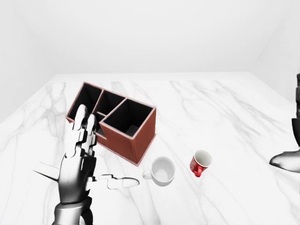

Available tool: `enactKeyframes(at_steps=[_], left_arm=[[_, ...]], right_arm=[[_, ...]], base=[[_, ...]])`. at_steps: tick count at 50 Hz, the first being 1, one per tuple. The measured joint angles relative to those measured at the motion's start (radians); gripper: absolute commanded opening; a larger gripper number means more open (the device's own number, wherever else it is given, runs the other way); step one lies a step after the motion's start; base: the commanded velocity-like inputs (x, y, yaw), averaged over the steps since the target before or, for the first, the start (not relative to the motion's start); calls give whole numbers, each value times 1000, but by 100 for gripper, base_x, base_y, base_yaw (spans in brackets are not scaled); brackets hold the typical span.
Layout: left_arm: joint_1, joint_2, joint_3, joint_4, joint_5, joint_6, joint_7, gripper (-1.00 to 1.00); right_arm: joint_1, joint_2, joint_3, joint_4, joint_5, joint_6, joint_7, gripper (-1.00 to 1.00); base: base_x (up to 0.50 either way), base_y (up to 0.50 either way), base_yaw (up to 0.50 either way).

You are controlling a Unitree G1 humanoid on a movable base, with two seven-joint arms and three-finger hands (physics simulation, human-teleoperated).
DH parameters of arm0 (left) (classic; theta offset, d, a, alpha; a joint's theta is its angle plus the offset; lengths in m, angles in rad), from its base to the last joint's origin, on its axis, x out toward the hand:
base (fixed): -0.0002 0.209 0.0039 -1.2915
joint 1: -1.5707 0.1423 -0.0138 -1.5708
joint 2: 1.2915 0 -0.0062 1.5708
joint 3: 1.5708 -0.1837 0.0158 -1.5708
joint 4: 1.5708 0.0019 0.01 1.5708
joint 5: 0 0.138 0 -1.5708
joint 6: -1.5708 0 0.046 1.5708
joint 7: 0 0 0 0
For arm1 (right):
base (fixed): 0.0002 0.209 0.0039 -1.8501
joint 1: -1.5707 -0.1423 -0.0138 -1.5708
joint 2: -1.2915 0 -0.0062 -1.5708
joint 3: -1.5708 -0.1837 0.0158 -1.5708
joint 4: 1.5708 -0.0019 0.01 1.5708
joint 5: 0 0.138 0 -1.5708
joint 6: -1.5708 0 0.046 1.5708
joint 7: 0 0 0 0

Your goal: Pick up the red mug and place it to the right of the caddy.

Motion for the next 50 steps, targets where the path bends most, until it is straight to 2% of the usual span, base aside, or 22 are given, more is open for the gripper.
enactKeyframes(at_steps=[4,9,14,19,41,50], left_arm=[[3,-10,13,-10,-2,0,-12,100],[3,-18,24,-18,-4,0,-22,100],[5,-25,33,-24,-6,0,-30,100],[5,-29,35,-23,-4,0,-34,100],[12,-29,31,-33,-4,0,-33,100],[13,-29,31,-36,-4,0,-33,100]], right_arm=[[-41,-81,-77,-12,133,0,-62,100],[-103,-137,-178,-22,252,0,-100,100],[-151,-164,-264,-29,324,0,-107,100],[-190,-159,-298,-32,315,0,-75,100],[-192,-64,-90,-38,-150,0,252,100],[-181,23,35,-38,-502,0,483,100]], base=[[0,0,0],[0,0,0],[0,0,0],[0,0,0],[0,0,0],[0,0,0]])
